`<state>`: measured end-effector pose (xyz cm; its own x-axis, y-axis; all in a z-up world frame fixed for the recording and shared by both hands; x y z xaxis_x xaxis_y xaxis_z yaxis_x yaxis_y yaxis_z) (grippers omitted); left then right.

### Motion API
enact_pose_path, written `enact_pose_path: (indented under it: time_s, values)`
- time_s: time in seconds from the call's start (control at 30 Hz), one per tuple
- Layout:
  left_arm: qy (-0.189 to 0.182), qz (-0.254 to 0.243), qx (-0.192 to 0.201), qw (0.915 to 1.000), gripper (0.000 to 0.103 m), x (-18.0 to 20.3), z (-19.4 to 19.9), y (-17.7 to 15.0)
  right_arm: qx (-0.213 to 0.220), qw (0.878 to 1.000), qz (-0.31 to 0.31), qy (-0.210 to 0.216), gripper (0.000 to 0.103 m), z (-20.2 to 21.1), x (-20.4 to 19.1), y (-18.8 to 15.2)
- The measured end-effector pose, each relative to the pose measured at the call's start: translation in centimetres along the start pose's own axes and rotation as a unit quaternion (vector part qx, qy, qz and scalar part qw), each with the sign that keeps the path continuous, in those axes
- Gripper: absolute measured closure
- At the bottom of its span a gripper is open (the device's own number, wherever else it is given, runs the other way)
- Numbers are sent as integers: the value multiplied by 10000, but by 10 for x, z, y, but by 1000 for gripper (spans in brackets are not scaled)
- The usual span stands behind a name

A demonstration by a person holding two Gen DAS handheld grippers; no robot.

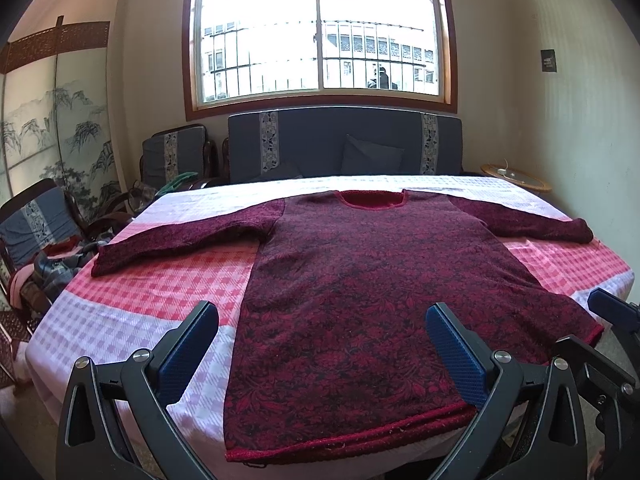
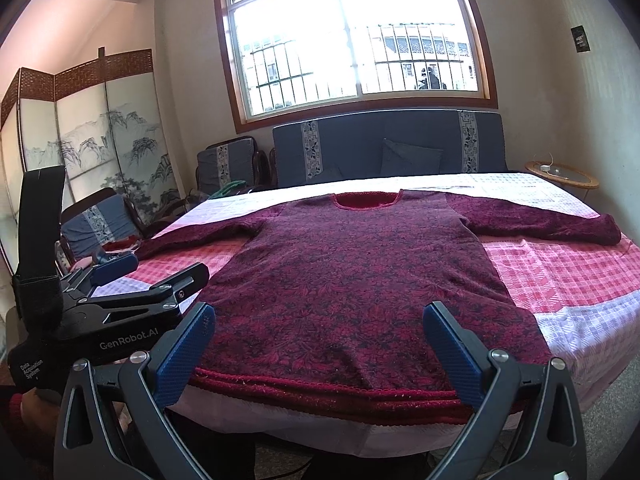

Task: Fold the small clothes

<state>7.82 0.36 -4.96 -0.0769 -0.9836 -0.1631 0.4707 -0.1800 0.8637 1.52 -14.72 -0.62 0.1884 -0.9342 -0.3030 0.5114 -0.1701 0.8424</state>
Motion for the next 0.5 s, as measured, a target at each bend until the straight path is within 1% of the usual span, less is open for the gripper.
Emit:
enact_pose_path:
  time_s: [0.07, 0.33, 0.5]
  values:
    - [74, -81, 6, 9999, 0, -1, -3, 4, -76, 9999, -11, 98, 0, -5, -1, 3]
    - [118, -110, -11, 9999, 0, -10, -18, 22, -294, 9990, -132, 325, 0, -26, 0, 22]
    - [104, -208, -113, 9997, 0, -8, -35, 29, -466, 9979, -274, 342, 0, -44, 9, 34]
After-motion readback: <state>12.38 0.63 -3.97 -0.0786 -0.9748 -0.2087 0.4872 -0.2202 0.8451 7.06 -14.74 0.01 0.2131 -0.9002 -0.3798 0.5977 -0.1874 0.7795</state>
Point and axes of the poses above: each gripper's, at about its wrist camera, not at the fingertips, and z roughly against the way its jaws point, x to its right, y to its top, the point moved 8 cm from there along -z, roughly the way its jaws point, and after that the axes turned 9 degrees about -z, right-handed, at the moved point
